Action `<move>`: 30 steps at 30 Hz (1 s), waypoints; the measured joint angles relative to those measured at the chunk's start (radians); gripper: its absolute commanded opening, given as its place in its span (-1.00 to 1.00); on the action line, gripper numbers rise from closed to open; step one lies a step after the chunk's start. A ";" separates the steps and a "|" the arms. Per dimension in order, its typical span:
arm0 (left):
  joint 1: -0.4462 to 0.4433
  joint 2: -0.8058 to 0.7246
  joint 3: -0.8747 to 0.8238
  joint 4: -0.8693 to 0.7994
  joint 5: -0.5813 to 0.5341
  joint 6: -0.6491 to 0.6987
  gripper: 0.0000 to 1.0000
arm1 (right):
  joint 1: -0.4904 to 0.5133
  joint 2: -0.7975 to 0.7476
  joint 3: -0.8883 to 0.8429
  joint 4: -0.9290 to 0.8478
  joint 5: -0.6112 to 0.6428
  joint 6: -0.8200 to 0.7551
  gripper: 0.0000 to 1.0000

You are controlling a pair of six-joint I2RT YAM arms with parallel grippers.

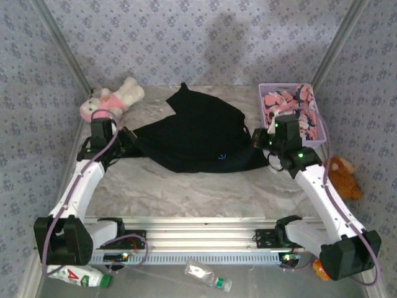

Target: Fold and stack the mixed laundry pile

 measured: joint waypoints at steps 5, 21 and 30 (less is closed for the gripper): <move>-0.004 0.013 -0.051 0.033 -0.010 -0.008 -1.00 | 0.000 0.110 -0.103 0.005 -0.020 0.095 -1.00; -0.017 0.636 1.129 -0.075 0.089 0.016 -1.00 | -0.064 0.595 0.957 0.120 -0.185 -0.016 -1.00; -0.017 0.156 0.790 0.081 0.074 0.058 -1.00 | -0.096 0.122 0.699 0.294 -0.187 -0.108 -1.00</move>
